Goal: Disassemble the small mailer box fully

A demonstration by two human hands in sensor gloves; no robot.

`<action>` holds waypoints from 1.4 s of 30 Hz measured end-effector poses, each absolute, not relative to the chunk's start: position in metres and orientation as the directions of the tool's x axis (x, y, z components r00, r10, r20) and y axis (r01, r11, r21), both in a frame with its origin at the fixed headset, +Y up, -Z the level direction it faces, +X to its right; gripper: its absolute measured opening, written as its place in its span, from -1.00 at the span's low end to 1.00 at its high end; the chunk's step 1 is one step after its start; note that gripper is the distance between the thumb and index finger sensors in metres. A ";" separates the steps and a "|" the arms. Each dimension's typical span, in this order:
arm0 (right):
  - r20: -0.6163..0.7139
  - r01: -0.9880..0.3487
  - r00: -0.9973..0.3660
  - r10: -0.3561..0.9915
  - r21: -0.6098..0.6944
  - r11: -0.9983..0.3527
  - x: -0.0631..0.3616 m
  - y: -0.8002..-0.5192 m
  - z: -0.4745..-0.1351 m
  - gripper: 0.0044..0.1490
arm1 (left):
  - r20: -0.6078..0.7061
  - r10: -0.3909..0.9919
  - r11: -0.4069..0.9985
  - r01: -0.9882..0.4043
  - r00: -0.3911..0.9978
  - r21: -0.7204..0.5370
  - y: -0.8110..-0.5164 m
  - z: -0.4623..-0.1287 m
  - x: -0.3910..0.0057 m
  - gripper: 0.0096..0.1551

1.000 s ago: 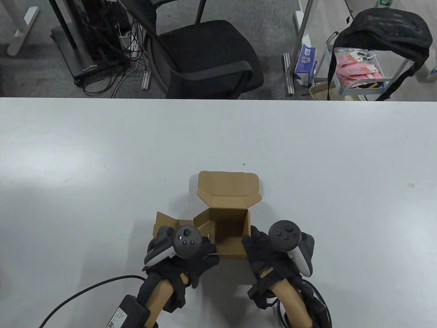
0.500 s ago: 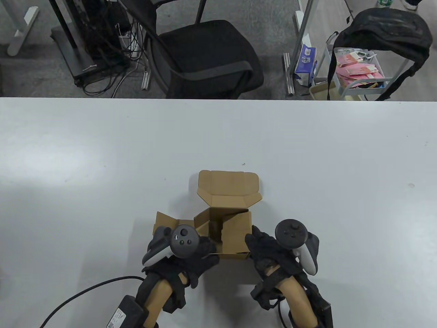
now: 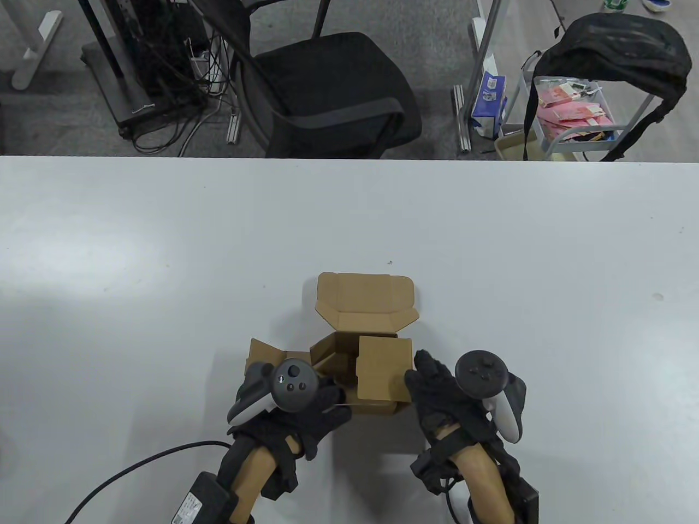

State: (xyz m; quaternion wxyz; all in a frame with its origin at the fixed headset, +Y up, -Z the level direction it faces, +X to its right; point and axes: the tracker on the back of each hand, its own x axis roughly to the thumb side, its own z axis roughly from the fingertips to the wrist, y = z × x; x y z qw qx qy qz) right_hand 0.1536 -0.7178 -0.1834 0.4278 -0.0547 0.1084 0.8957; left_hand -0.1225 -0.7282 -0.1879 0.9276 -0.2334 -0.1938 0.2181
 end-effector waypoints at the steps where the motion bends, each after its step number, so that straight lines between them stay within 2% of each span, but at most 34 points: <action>1: -0.142 -0.755 -0.653 0.744 0.052 -0.654 0.152 -0.710 -0.180 -0.08 | 0.258 0.495 0.796 -0.314 0.830 -0.517 -0.728 -0.188 -0.123 -0.28; 2: -0.034 -0.716 -0.696 0.717 -0.029 -0.697 0.146 -0.699 -0.175 -0.11 | 0.258 0.497 0.795 -0.315 0.829 -0.518 -0.728 -0.188 -0.123 -0.28; 3: 0.051 -0.697 -0.716 0.696 -0.020 -0.716 0.141 -0.694 -0.173 -0.15 | 0.257 0.499 0.794 -0.317 0.828 -0.519 -0.729 -0.188 -0.123 -0.28; 5: 0.310 -0.647 -0.696 0.648 0.121 -0.753 0.115 -0.686 -0.165 -0.23 | 0.255 0.500 0.793 -0.319 0.828 -0.519 -0.728 -0.188 -0.123 -0.28; 8: 0.402 -0.565 -0.711 0.577 0.164 -0.809 0.087 -0.690 -0.158 -0.25 | 0.260 0.492 0.800 -0.313 0.831 -0.512 -0.729 -0.188 -0.123 -0.28; 12: 0.402 -0.431 -0.795 0.455 0.155 -0.889 0.074 -0.695 -0.161 -0.24 | 0.256 0.506 0.788 -0.321 0.823 -0.525 -0.730 -0.188 -0.125 -0.28; 16: 0.367 -0.464 -0.795 0.482 0.144 -0.874 0.083 -0.694 -0.163 -0.24 | 0.259 0.497 0.795 -0.315 0.828 -0.519 -0.730 -0.188 -0.123 -0.28; 19: 0.320 -0.498 -0.809 0.493 0.073 -0.864 0.100 -0.686 -0.162 -0.24 | 0.253 0.504 0.789 -0.320 0.826 -0.525 -0.730 -0.187 -0.122 -0.28; 23: 0.157 -0.500 -0.853 0.497 0.023 -0.866 0.134 -0.686 -0.171 -0.23 | 0.251 0.507 0.783 -0.318 0.825 -0.535 -0.731 -0.187 -0.122 -0.27; 29: -0.085 -0.589 -0.806 0.585 0.015 -0.808 0.189 -0.698 -0.185 -0.18 | 0.271 0.494 0.786 -0.291 0.826 -0.545 -0.729 -0.187 -0.120 -0.20; 34: -0.266 -0.670 -0.726 0.634 0.065 -0.739 0.218 -0.718 -0.193 -0.16 | 0.281 0.521 0.772 -0.304 0.806 -0.558 -0.729 -0.189 -0.123 -0.11; 39: -0.333 -0.652 -0.743 0.581 0.165 -0.740 0.219 -0.734 -0.198 -0.15 | 0.279 0.542 0.761 -0.322 0.793 -0.564 -0.728 -0.189 -0.123 -0.10; 42: -0.346 -0.665 -0.731 0.588 0.168 -0.728 0.220 -0.737 -0.199 -0.15 | 0.279 0.540 0.762 -0.320 0.794 -0.564 -0.729 -0.189 -0.123 -0.11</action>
